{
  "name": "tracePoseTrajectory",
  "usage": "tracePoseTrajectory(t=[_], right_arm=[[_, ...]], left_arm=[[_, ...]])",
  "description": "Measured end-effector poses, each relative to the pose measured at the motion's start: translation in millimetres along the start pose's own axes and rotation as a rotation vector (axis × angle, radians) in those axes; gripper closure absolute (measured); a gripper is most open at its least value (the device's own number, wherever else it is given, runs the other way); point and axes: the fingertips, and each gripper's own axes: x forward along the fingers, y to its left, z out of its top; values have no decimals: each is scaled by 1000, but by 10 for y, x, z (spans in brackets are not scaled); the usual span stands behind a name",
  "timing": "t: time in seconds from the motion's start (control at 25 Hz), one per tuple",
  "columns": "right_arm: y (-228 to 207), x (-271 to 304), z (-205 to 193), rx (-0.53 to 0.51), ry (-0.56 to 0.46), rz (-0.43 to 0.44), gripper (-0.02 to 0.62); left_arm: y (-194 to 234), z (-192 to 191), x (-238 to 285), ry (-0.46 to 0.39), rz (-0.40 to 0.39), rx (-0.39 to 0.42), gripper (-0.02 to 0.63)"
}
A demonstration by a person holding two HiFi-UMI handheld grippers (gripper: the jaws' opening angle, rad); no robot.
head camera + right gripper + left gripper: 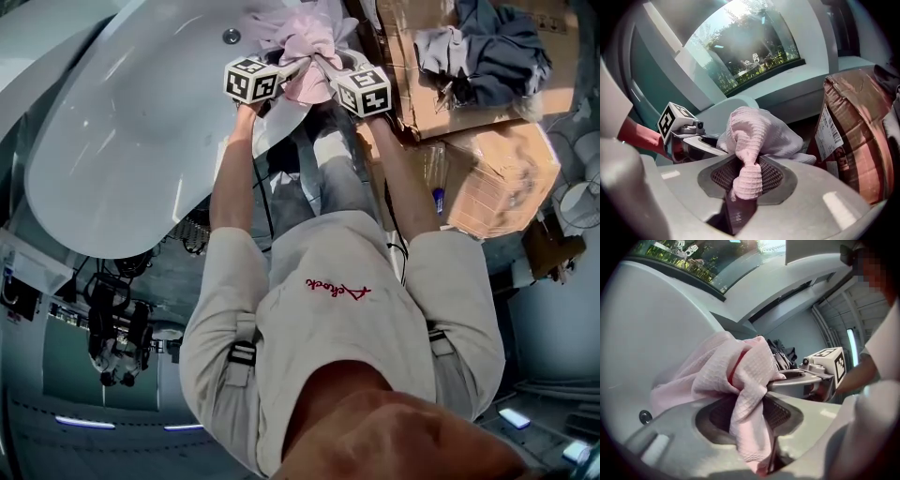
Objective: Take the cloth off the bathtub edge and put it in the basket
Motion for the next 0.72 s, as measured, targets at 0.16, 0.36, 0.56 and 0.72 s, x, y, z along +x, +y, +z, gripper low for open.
tracePoseTrajectory(t=[0.16,0.36,0.56,0.72], right_arm=[[53,-51,21,-8,2,12,503],[185,-212,125,-7,-46,38,512],[390,-494,351,-10,-133,57,528],[608,-827,599,-11,-226,73,528]], left_arm=[[-68,20,-22,-2,42,29,457],[-280,110,-133,-34,47,78,498],[-590,319,-304,-102,46,128,514],[-919,537,-518,-149,37,186,516]])
